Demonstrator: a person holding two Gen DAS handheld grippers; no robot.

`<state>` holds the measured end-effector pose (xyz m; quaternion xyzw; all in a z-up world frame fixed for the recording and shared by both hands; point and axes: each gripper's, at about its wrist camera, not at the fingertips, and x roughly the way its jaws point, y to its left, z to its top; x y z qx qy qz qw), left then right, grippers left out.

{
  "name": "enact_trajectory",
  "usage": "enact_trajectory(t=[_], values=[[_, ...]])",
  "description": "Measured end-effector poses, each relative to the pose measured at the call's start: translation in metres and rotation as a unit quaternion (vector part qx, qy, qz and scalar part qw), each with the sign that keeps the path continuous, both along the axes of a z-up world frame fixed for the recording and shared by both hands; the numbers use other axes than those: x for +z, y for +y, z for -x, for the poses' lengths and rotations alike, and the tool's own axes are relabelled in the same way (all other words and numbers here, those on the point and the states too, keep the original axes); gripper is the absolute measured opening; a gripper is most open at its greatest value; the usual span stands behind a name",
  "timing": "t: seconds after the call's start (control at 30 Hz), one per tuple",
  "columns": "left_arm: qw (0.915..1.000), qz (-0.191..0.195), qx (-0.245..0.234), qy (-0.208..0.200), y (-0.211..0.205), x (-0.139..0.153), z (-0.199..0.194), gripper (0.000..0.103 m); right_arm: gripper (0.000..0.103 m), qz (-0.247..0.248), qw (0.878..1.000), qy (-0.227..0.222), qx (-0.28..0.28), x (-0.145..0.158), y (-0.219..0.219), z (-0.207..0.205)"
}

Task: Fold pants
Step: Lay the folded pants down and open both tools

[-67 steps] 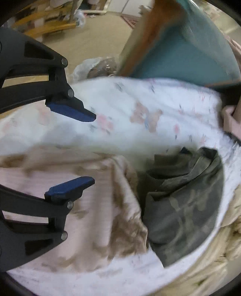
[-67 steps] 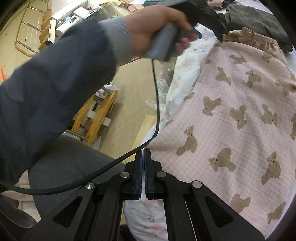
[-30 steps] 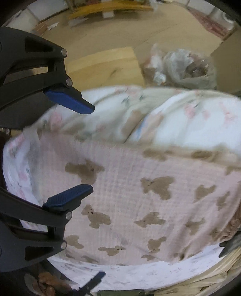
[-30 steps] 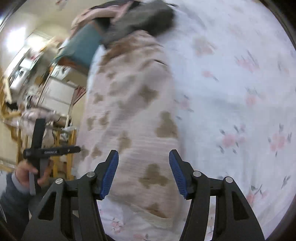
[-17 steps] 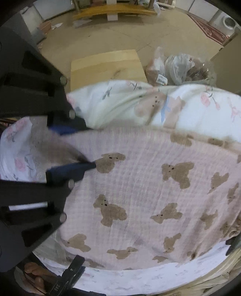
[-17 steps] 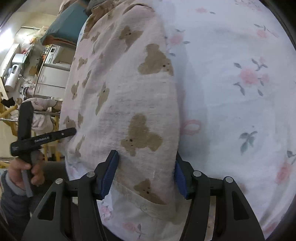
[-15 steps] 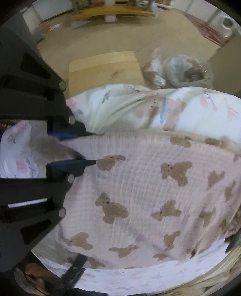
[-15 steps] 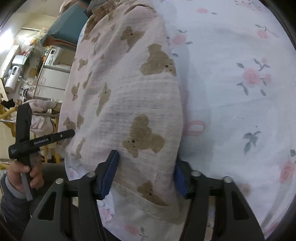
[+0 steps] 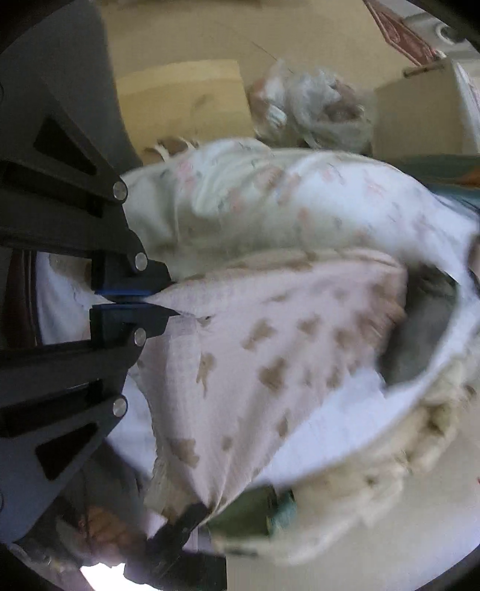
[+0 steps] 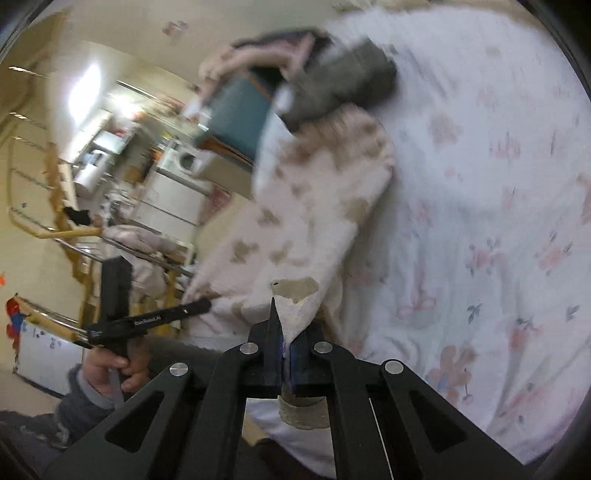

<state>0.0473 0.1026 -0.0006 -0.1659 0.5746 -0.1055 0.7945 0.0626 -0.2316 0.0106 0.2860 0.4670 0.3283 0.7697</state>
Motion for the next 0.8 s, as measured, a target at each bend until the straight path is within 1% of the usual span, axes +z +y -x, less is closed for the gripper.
enact_trajectory(t=[0.1, 0.17, 0.23, 0.27, 0.3, 0.37, 0.4, 0.47, 0.5, 0.57, 0.63, 0.67, 0.7, 0.77, 0.8], values=[[0.9975, 0.045, -0.009, -0.055, -0.009, 0.057, 0.018, 0.001, 0.001, -0.022, 0.999, -0.043, -0.017, 0.051, -0.017, 0.012], [0.9924, 0.062, -0.021, -0.104, -0.016, 0.100, 0.027, 0.001, 0.001, -0.030, 0.996, -0.085, -0.028, 0.092, -0.029, 0.022], [0.9866, 0.080, -0.028, -0.140, -0.021, 0.133, 0.030, 0.001, 0.001, -0.035, 0.992, -0.116, -0.032, 0.122, -0.032, 0.029], [0.9838, 0.092, -0.028, -0.151, -0.022, 0.146, 0.031, 0.001, 0.001, -0.034, 0.991, -0.127, -0.037, 0.135, -0.034, 0.032], [0.9807, 0.101, -0.031, -0.165, -0.024, 0.160, 0.031, 0.001, 0.001, -0.035, 0.989, -0.137, -0.040, 0.150, -0.038, 0.035], [0.9748, 0.116, -0.034, -0.187, -0.024, 0.184, 0.032, 0.001, 0.001, -0.048, 0.987, -0.145, -0.046, 0.169, -0.042, 0.038], [0.9729, 0.119, -0.034, -0.196, -0.023, 0.189, 0.029, 0.001, 0.001, -0.055, 0.985, -0.155, -0.047, 0.181, -0.045, 0.039], [0.9694, 0.125, -0.032, -0.209, -0.020, 0.197, 0.023, 0.001, 0.001, -0.049, 0.982, -0.177, -0.050, 0.196, -0.047, 0.040], [0.9680, 0.123, -0.033, -0.216, -0.021, 0.203, 0.018, 0.001, 0.001, -0.046, 0.980, -0.186, -0.053, 0.204, -0.051, 0.038], [0.9661, 0.123, -0.027, -0.225, -0.024, 0.212, 0.001, 0.001, 0.001, -0.045, 0.978, -0.193, -0.058, 0.212, -0.054, 0.027], [0.9643, 0.108, -0.022, -0.241, -0.029, 0.219, -0.014, 0.001, 0.001, -0.043, 0.977, -0.200, -0.065, 0.221, -0.057, 0.003], [0.9625, 0.105, -0.017, -0.250, -0.031, 0.224, -0.031, 0.001, 0.001, -0.039, 0.976, -0.204, -0.068, 0.225, -0.058, -0.005], [0.9594, 0.105, -0.015, -0.262, -0.033, 0.228, -0.047, 0.001, 0.001, -0.036, 0.975, -0.207, -0.071, 0.229, -0.059, -0.018], [0.9580, 0.101, 0.001, -0.269, -0.034, 0.234, -0.072, 0.001, 0.001, -0.031, 0.974, -0.210, -0.078, 0.238, -0.060, -0.048], [0.9550, 0.106, 0.001, -0.277, -0.036, 0.240, -0.086, 0.001, 0.001, -0.031, 0.974, -0.209, -0.080, 0.243, -0.059, -0.063]])
